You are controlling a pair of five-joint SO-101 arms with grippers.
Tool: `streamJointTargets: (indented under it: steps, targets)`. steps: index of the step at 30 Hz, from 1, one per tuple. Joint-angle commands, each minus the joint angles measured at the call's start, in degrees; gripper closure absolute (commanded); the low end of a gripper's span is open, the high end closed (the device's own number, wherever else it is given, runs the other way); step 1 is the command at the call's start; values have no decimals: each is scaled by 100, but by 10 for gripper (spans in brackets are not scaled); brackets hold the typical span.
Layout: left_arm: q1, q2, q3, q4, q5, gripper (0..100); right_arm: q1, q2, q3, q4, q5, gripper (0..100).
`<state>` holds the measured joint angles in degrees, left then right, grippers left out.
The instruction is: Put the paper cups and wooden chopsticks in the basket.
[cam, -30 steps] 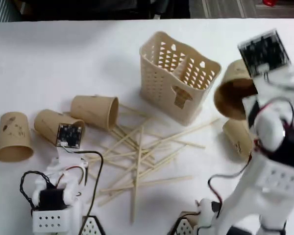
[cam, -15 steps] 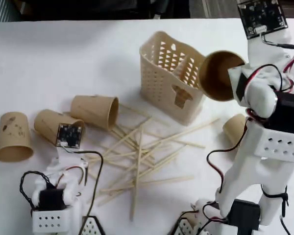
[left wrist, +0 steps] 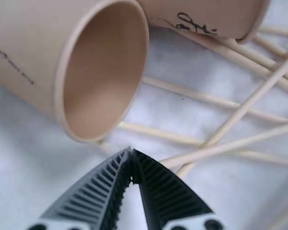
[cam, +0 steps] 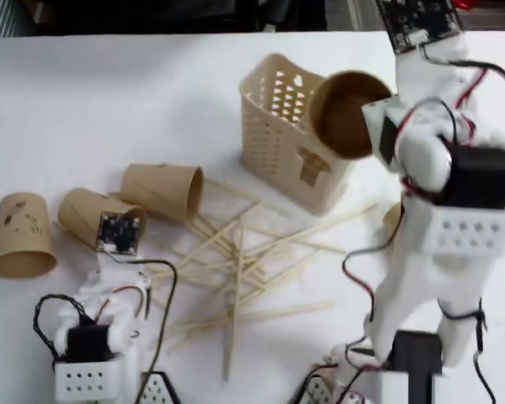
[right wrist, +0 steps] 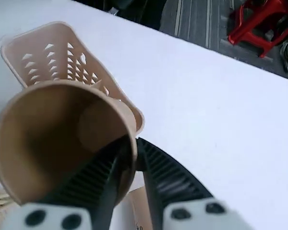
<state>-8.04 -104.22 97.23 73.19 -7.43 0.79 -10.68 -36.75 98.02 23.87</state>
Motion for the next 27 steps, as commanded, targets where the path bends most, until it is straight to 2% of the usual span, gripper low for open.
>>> streamJointTargets:
  steps: [1,11,17,21,23,27]
  targets:
    - [-31,31,-18,26,-44,975,4,277,-220,-154,-176,980]
    - [-31,31,-18,26,-44,975,-4,664,-202,-110,-615,971]
    - [-31,31,-18,26,-44,975,-13,602,-220,4,-615,788]
    - [-31,31,-18,26,-44,975,22,277,-158,31,-554,775]
    - [-31,31,-18,26,-44,975,171,84,-26,40,-281,779]
    - [-31,31,-18,26,-44,975,549,-321,484,40,782,779]
